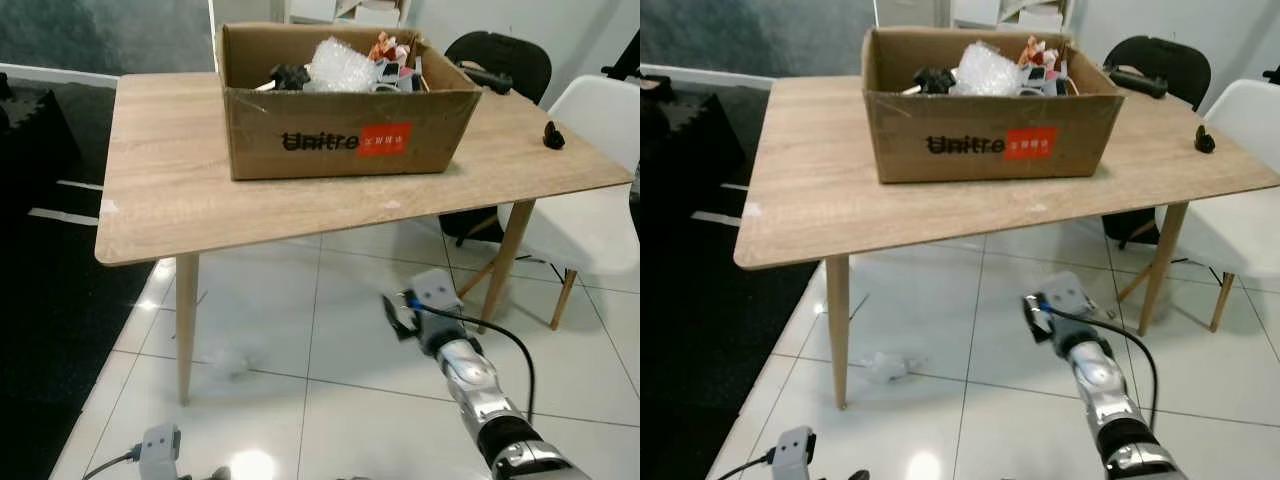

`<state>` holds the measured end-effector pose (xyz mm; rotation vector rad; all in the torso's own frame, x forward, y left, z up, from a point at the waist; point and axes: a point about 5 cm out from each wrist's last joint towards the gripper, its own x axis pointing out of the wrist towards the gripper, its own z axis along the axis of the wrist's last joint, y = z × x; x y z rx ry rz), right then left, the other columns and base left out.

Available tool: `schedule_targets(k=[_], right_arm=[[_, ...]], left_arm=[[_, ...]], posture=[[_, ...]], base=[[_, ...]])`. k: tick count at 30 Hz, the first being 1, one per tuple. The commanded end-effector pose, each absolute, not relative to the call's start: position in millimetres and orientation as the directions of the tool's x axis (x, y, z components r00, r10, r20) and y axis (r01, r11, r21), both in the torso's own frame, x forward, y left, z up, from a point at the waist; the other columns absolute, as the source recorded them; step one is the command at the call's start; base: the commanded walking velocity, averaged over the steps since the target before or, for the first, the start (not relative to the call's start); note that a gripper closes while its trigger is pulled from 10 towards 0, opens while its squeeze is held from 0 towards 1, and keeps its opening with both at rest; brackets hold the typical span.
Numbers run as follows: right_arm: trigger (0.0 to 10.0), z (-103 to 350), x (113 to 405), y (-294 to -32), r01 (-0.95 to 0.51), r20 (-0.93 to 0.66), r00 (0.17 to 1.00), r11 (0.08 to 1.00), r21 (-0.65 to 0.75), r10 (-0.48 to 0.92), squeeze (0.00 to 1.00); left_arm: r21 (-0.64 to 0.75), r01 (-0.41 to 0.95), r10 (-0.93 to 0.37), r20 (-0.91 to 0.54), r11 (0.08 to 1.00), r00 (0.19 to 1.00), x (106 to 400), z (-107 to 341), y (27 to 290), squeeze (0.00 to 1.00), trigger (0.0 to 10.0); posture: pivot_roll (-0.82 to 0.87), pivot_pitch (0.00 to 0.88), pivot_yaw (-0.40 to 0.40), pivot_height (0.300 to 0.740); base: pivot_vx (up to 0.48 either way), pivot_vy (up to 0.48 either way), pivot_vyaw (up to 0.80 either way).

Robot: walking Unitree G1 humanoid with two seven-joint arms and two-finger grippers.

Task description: Picking trash to rubbish bin

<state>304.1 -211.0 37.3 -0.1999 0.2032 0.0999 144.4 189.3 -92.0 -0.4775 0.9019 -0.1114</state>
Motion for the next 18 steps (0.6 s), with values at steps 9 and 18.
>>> schedule_targets(k=[9, 18], right_arm=[[10.0, -72.0, 178.2, -246.8, 0.075, -0.793, 0.606, 0.997, -0.025, -0.066, 0.0], [10.0, -91.0, 134.8, -253.6, 0.251, -0.885, 0.421, 0.963, -0.098, -0.2, 0.0]], left_arm=[[-0.445, -0.138, -0.295, -0.764, 0.885, 0.575, 132.4, -98.8, 179.1, 0.0, 10.0], [-0.428, -0.087, -0.31, -0.766, 0.9, 0.563, 136.5, -98.6, 169.6, 0.0, 10.0]], posture=[[0.05, 0.085, -0.04, 0.74], [0.1, 0.106, -0.066, 0.74]], base=[[0.0, 0.0, 0.0], [0.0, 0.0, 0.0]])
